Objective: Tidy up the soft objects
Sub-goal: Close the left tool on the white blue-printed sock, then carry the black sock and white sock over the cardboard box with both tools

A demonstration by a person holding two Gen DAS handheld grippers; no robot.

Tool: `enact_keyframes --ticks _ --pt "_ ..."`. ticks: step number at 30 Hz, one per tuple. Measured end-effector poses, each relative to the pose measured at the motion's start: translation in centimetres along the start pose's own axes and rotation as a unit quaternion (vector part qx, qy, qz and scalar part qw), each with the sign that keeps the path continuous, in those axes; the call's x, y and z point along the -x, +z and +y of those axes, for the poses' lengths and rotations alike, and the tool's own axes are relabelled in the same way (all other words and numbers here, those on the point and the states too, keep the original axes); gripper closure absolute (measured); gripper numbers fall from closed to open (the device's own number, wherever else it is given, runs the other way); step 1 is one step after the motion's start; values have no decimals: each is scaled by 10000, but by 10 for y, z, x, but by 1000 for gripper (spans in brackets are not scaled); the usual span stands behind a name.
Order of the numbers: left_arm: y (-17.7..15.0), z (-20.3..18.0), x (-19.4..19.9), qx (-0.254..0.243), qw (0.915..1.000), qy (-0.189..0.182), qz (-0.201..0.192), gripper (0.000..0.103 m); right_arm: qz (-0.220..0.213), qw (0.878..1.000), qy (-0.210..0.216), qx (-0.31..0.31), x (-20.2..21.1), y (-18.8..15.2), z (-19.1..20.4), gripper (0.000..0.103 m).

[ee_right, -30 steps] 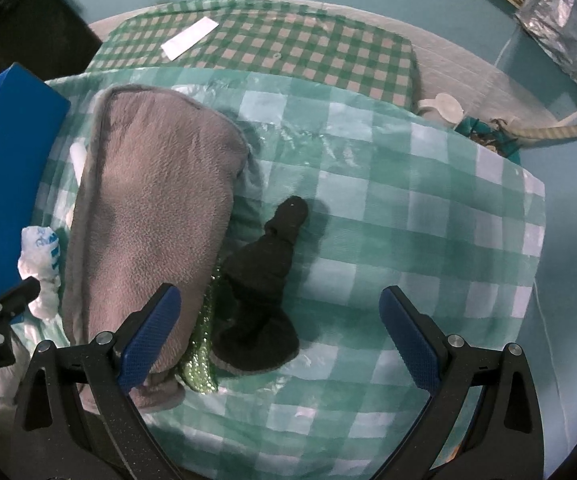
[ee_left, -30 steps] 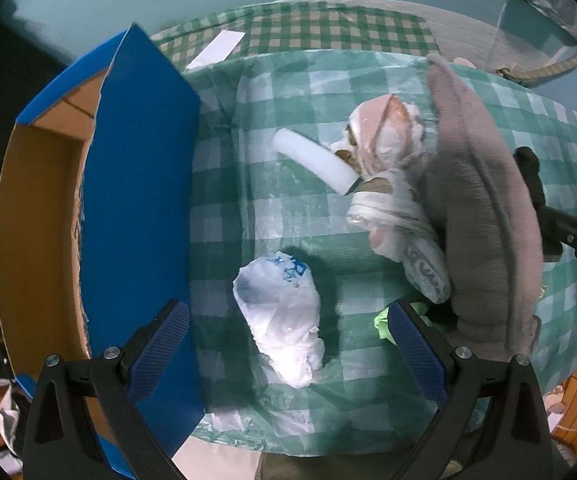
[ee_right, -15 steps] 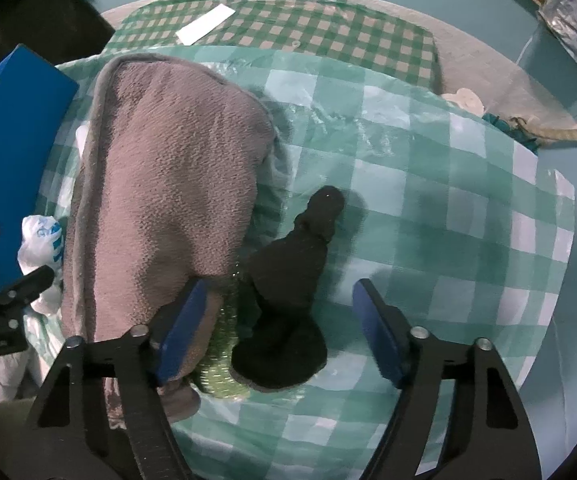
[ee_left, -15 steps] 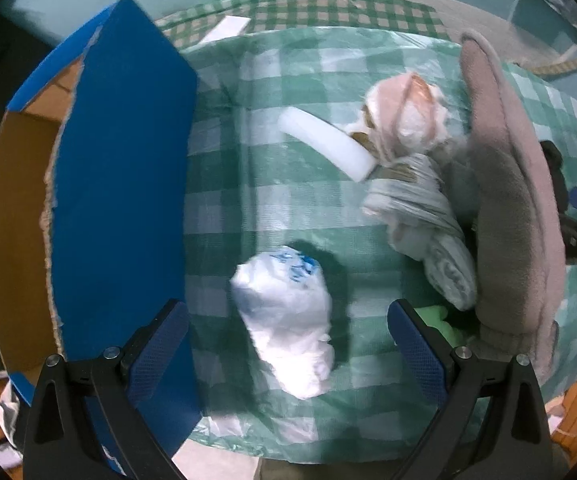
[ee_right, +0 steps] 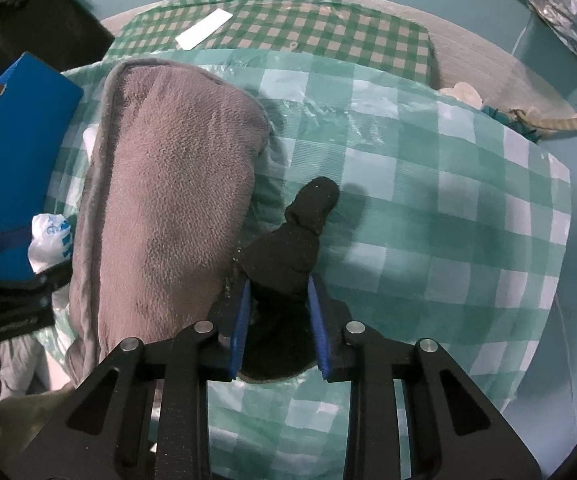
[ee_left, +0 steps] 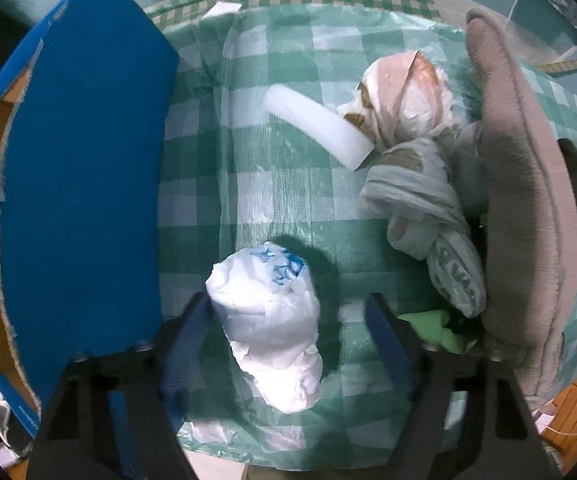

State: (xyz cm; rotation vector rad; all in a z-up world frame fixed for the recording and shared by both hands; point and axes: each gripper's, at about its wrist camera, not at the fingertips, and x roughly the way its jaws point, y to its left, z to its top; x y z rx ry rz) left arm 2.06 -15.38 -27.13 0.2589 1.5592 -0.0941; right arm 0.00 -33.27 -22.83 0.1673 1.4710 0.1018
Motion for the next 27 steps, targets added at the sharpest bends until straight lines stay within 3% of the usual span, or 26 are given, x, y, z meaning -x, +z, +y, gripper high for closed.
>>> enact_keyframes --ticks 3,5,15,27 --pt "-6 6 -9 104 9999 -39 42 38 -48 10000 8 -39 6 -2 0 75" --pt "-10 9 -13 153 9998 -128 55 51 -76 9999 15 -66 10 -2 -2 75" --pt "-21 32 -5 206 9994 -249 -88 56 -208 9998 -12 -8 30 -3 3 75" --pt "-26 37 43 -187 9988 -192 -415 56 -370 9990 -35 241 67 -1 21 75"
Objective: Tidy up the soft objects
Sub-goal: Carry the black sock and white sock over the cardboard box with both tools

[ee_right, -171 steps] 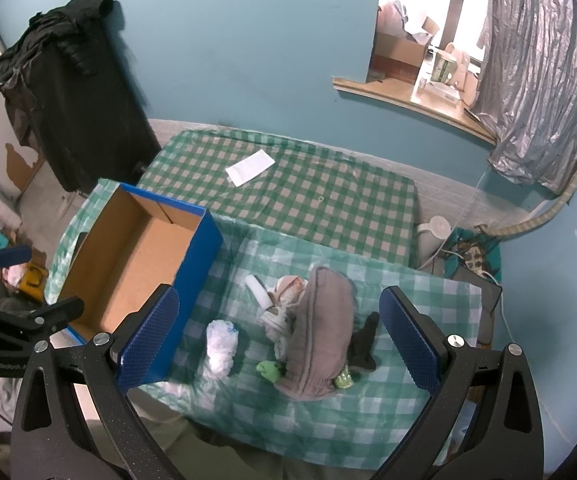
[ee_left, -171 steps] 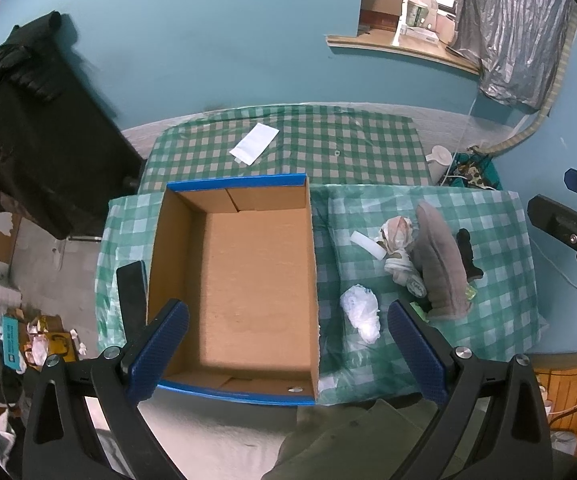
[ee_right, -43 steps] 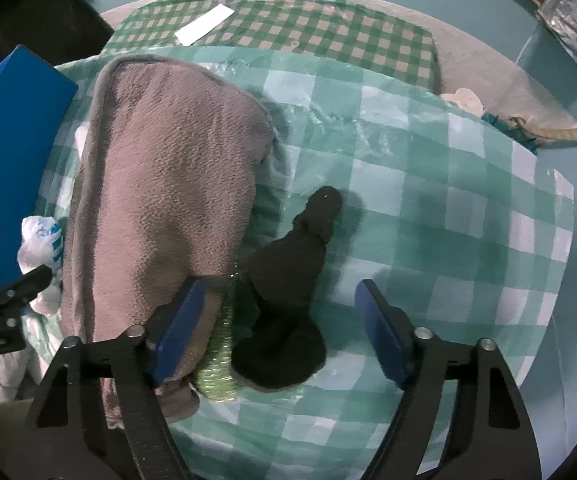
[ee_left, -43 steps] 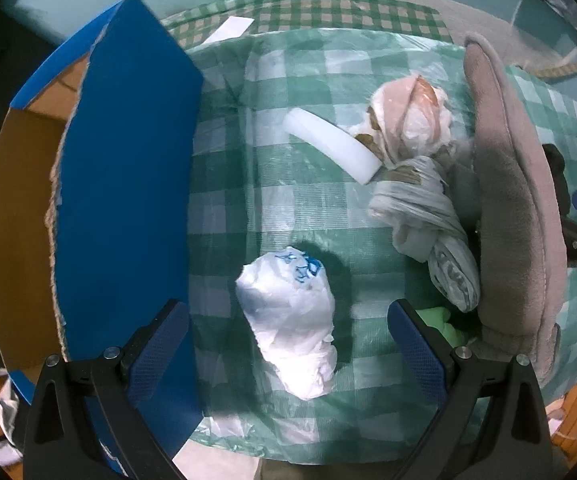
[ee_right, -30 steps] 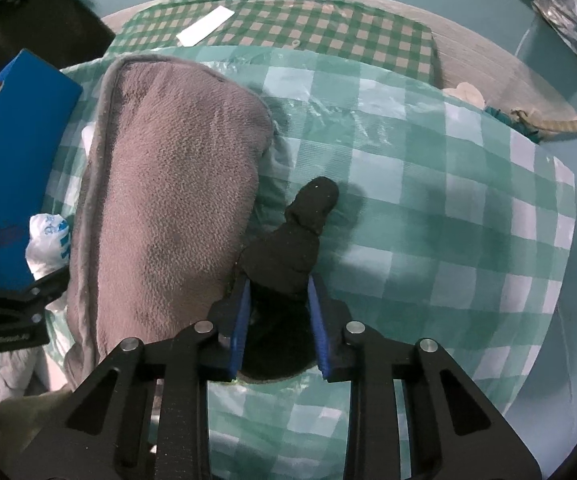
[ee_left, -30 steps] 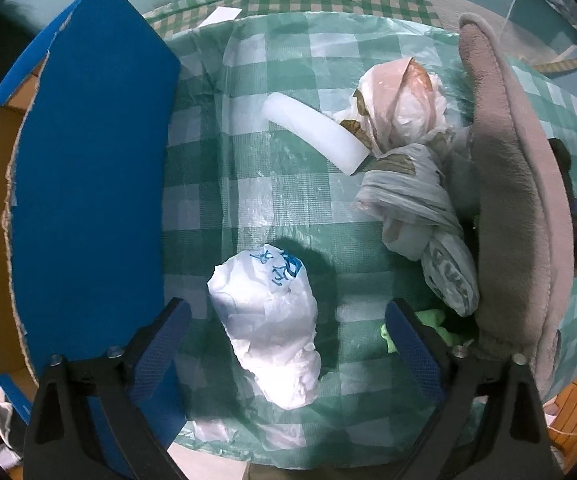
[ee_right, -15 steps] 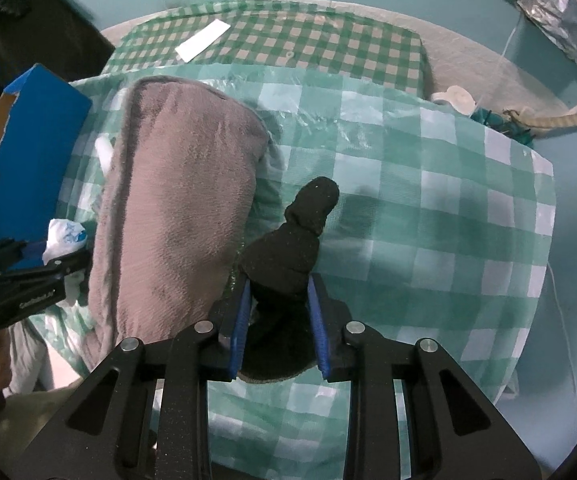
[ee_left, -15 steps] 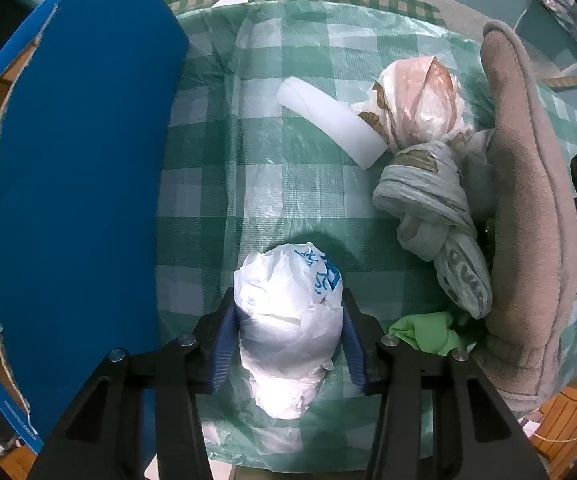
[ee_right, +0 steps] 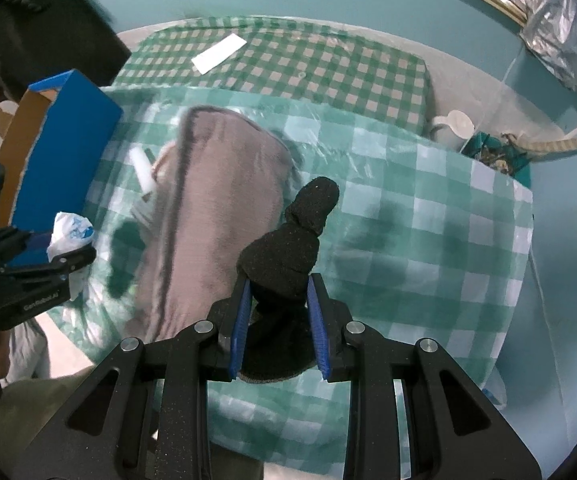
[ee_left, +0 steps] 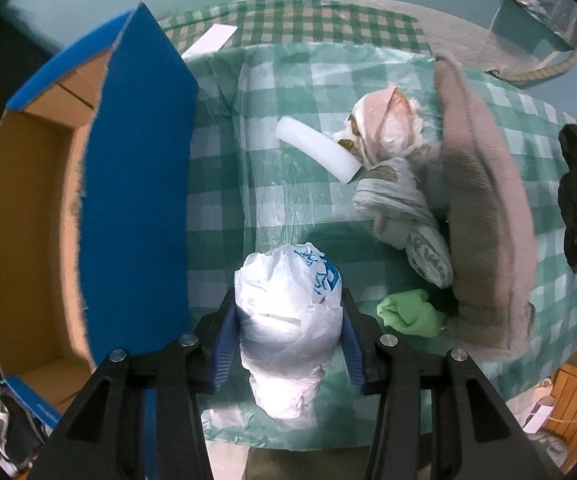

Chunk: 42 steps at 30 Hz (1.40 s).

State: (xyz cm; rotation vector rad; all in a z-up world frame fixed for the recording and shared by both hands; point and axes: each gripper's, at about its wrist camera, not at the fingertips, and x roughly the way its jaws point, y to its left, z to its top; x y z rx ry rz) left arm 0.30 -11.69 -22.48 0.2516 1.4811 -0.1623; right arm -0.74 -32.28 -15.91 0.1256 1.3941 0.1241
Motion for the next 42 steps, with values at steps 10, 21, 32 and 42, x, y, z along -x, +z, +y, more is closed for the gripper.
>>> enact_keyframes --ticks 10,21,32,42 --pt "8 -2 50 -196 9994 -74 -259 56 -140 9996 67 222 29 7 24 75" --pt "-2 15 84 -127 9990 -145 -413 56 -318 9983 204 450 55 14 58 75" --pt "-9 43 104 -63 9979 -62 -649 56 -402 9958 324 754 71 25 101 75" --pt "-18 78 120 231 9968 -38 -765 56 -451 9911 472 1159 76 38 149 75"
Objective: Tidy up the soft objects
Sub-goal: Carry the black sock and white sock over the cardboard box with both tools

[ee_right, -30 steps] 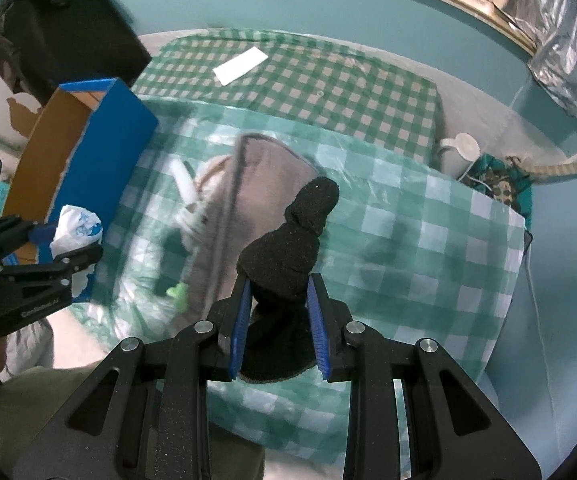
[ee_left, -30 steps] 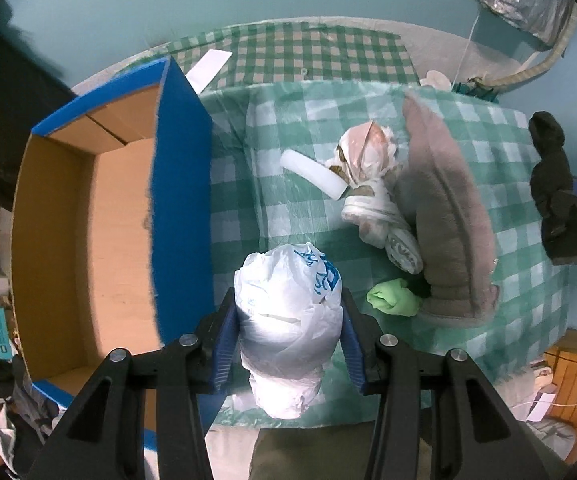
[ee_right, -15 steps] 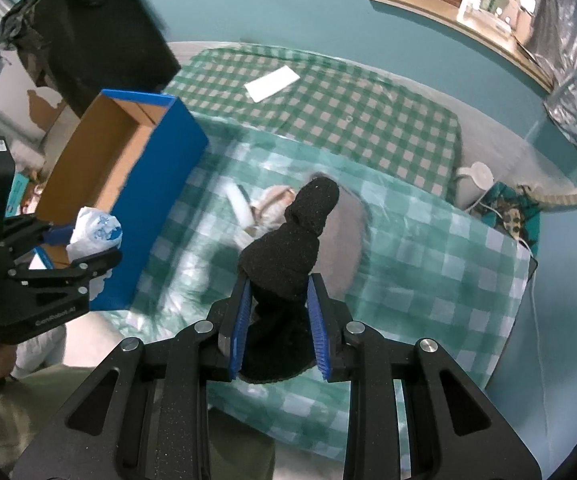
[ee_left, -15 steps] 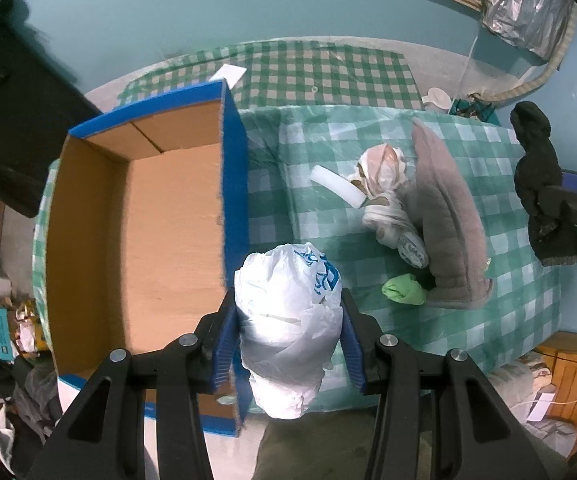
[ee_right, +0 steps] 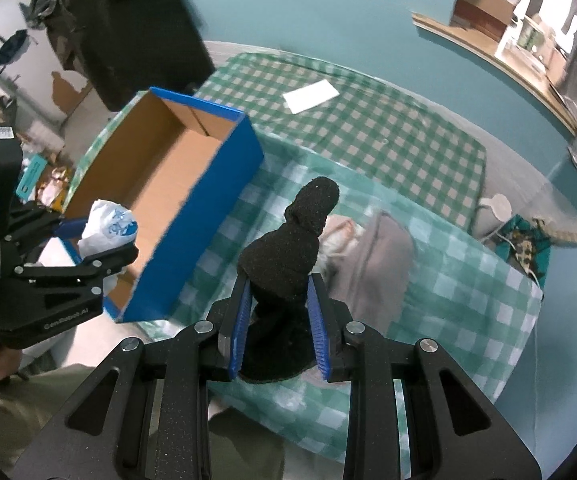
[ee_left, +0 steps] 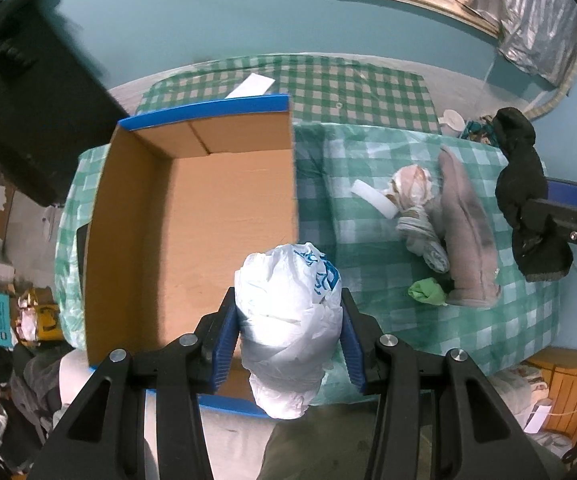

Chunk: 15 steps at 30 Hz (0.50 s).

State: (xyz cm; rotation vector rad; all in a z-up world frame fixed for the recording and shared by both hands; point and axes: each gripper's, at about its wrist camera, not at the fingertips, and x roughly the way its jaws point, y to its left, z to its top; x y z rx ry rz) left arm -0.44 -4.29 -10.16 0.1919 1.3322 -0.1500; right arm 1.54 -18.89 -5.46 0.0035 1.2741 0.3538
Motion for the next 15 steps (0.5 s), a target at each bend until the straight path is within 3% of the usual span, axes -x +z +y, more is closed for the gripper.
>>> enact_keyframes --ticks 15 --pt "-11 62 10 532 9983 212 -72 56 21 9981 242 572 -17 34 61 75"
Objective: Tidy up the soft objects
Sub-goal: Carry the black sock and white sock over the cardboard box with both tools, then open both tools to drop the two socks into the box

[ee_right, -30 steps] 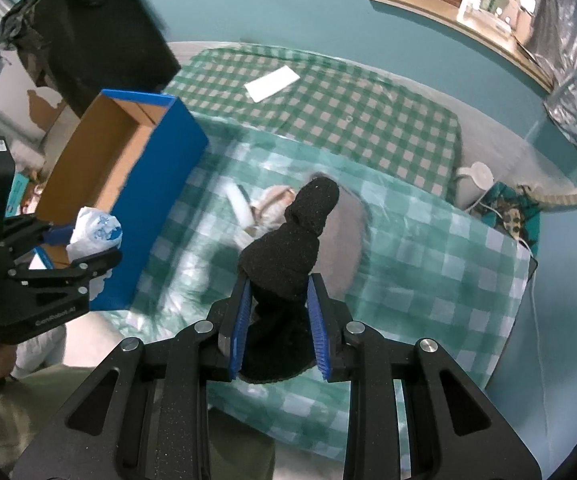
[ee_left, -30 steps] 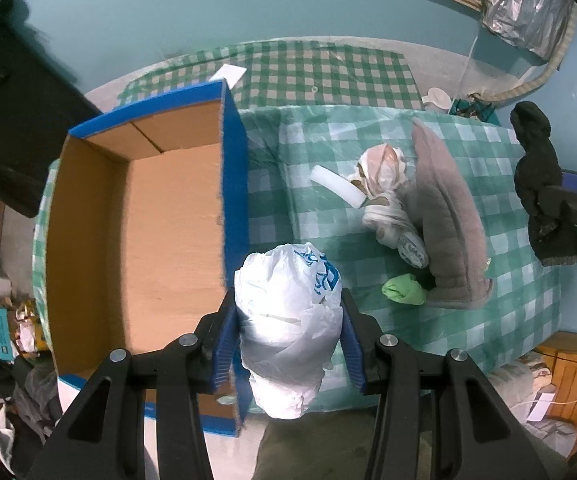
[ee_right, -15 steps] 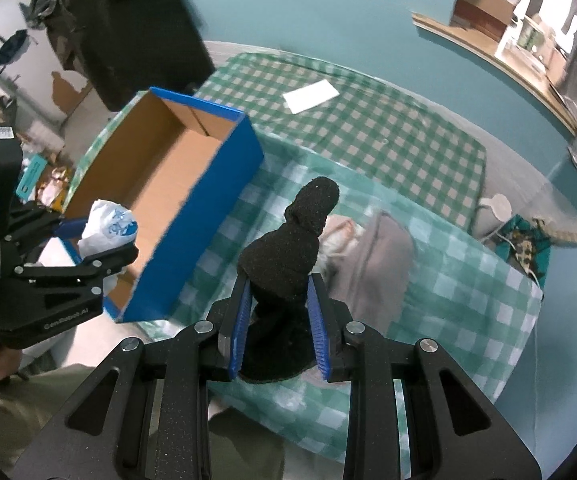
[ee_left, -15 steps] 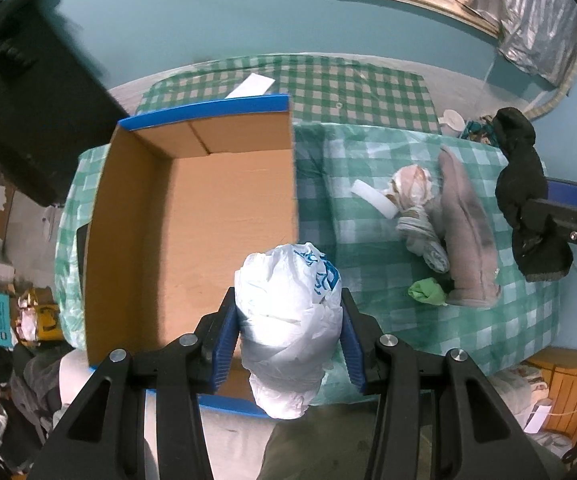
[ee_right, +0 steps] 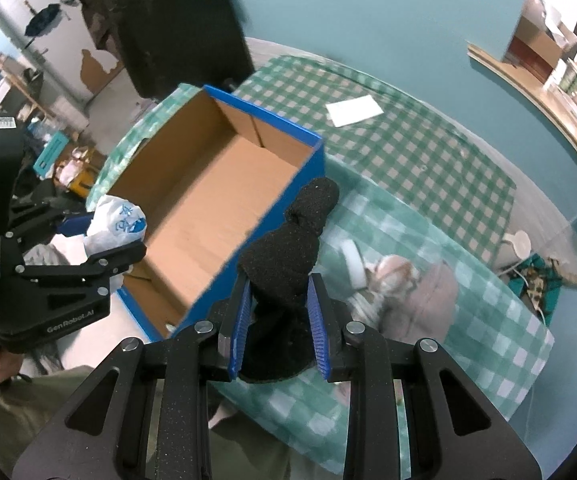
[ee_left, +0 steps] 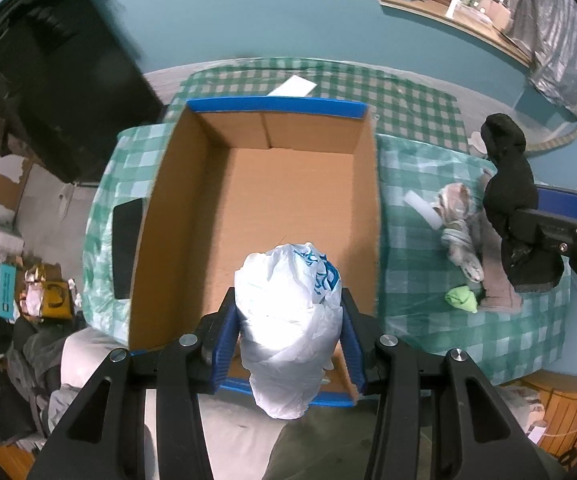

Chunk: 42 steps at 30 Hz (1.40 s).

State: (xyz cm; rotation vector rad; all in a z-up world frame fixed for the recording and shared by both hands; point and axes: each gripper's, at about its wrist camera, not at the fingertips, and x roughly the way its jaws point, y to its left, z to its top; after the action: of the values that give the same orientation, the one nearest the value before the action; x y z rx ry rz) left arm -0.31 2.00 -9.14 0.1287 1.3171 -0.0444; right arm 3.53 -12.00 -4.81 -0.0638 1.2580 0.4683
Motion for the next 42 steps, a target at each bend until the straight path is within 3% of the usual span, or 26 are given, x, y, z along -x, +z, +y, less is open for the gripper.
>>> enact_keyframes --ticks 22,42 --pt "-4 73 -18 521 9983 252 113 56 179 9986 298 397 -42 48 58 75" --pt "1 87 -57 492 9972 355 431 56 681 9953 443 524 -98 60 72 75"
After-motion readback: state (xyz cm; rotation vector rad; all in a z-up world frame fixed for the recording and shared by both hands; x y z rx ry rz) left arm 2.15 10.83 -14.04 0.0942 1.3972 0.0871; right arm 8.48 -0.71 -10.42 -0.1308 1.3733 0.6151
